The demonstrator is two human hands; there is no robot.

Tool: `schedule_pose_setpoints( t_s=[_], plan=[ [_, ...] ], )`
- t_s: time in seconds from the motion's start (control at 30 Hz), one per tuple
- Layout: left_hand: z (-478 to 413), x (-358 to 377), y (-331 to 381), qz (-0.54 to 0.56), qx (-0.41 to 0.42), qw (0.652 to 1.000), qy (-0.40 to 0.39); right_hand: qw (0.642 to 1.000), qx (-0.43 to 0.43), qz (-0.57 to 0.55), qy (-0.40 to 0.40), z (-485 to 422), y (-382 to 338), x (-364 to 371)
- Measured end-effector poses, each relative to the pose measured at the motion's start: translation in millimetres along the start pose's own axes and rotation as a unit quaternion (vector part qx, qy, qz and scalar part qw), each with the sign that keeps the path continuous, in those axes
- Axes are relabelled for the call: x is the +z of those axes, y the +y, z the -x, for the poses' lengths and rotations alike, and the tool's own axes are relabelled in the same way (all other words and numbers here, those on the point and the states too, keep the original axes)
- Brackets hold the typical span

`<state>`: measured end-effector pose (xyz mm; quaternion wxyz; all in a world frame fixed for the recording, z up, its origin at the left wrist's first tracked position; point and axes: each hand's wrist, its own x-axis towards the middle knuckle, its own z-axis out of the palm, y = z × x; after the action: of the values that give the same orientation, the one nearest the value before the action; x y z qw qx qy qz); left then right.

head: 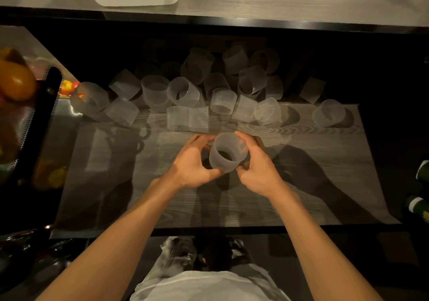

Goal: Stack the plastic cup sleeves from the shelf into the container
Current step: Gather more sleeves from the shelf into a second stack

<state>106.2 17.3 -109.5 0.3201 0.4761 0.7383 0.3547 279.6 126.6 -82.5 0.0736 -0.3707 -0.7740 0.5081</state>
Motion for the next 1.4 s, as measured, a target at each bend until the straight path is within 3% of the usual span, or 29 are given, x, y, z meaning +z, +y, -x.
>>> schedule_pose_setpoints(
  t_s=[0.23, 0.43, 0.6, 0.77, 0.9, 0.97, 1.07, 1.23, 1.4],
  plan=[
    [0, -12, -12, 0.01, -0.006, 1.0, 0.029, 1.0, 0.004, 0.01, 0.028, -11, -10, 28],
    [0, -46, -31, 0.075, -0.076, 0.994, -0.038, 0.997, 0.058, -0.022, -0.056, -25, -20, 40],
    [-10, -67, -37, 0.042, -0.047, 0.997, -0.038, 0.987, 0.153, 0.007, 0.044, -62, -13, 45],
    [-16, -65, -38, -0.031, -0.007, 0.996, -0.084, 0.984, 0.179, 0.003, -0.02, -71, -18, 54],
    [-15, -69, -34, 0.051, -0.066, 0.99, -0.114, 0.979, 0.201, 0.021, -0.012, -77, -6, 53],
    [-19, -72, -28, 0.099, -0.106, 0.987, -0.071, 0.974, 0.228, -0.018, 0.009, -81, -7, 51],
    [-33, -74, -23, 0.076, -0.131, 0.988, 0.019, 0.949, 0.28, -0.139, 0.028, -91, -16, 50],
    [-52, -69, -19, 0.003, -0.132, 0.99, -0.037, 0.881, 0.336, -0.328, 0.052, -108, -29, 57],
    [-60, -68, -12, -0.017, -0.12, 0.992, -0.016, 0.855, 0.323, -0.386, 0.128, -107, -29, 57]
  ],
)
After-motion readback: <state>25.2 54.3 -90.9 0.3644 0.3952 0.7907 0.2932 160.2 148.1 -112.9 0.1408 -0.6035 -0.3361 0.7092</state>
